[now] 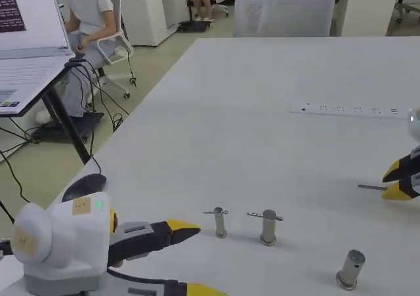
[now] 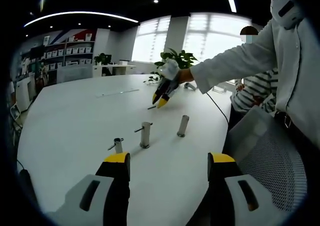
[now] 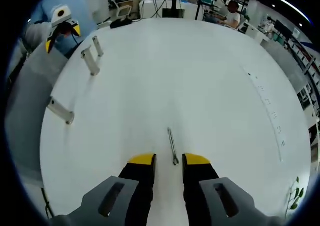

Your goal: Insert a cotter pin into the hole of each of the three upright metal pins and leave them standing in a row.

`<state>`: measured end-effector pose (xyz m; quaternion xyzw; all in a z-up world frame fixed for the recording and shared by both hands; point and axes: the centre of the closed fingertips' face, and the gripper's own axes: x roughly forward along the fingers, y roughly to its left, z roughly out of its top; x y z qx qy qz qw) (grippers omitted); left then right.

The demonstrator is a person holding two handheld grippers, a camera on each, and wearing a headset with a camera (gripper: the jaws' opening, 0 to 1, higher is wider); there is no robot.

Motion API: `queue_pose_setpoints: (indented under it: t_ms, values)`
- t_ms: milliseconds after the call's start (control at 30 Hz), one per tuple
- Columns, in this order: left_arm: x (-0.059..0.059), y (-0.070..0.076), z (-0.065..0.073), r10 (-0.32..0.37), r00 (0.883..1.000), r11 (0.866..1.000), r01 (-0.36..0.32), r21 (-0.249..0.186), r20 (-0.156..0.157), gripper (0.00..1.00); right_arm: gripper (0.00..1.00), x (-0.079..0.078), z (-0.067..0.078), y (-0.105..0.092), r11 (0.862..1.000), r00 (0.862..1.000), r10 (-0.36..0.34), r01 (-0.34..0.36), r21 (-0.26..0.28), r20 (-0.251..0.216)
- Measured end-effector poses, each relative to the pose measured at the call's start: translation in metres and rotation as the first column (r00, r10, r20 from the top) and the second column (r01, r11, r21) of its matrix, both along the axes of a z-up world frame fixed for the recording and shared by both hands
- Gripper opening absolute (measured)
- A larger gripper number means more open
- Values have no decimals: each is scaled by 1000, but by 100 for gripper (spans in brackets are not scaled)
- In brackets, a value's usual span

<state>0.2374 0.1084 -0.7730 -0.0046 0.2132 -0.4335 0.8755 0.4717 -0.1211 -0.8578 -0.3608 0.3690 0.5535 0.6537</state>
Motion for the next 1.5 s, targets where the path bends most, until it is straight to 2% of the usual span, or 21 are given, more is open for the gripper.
queue_pose_setpoints:
  t_ms: [300, 633, 800, 1067, 1500]
  values:
    - [-2, 5, 0, 9, 1000, 1000, -9, 11, -4, 62, 17, 5, -6, 3, 1000, 1000, -6, 6, -2, -18]
    - [-1, 5, 0, 15, 1000, 1000, -15, 8, -4, 62, 11, 6, -7, 3, 1000, 999, -9, 9, 2, -32]
    - [0, 4, 1, 15, 1000, 1000, -15, 6, -3, 62, 6, 7, -7, 2, 1000, 1000, -10, 10, -2, -23]
    - [1, 3, 2, 12, 1000, 1000, -12, 7, -2, 62, 4, 6, -5, 1, 1000, 1000, -1, 1, 2, -1]
    - [1, 0, 2, 5, 1000, 1000, -5, 4, 1, 62, 3, -1, 1, -3, 1000, 1000, 10, -10, 1, 8]
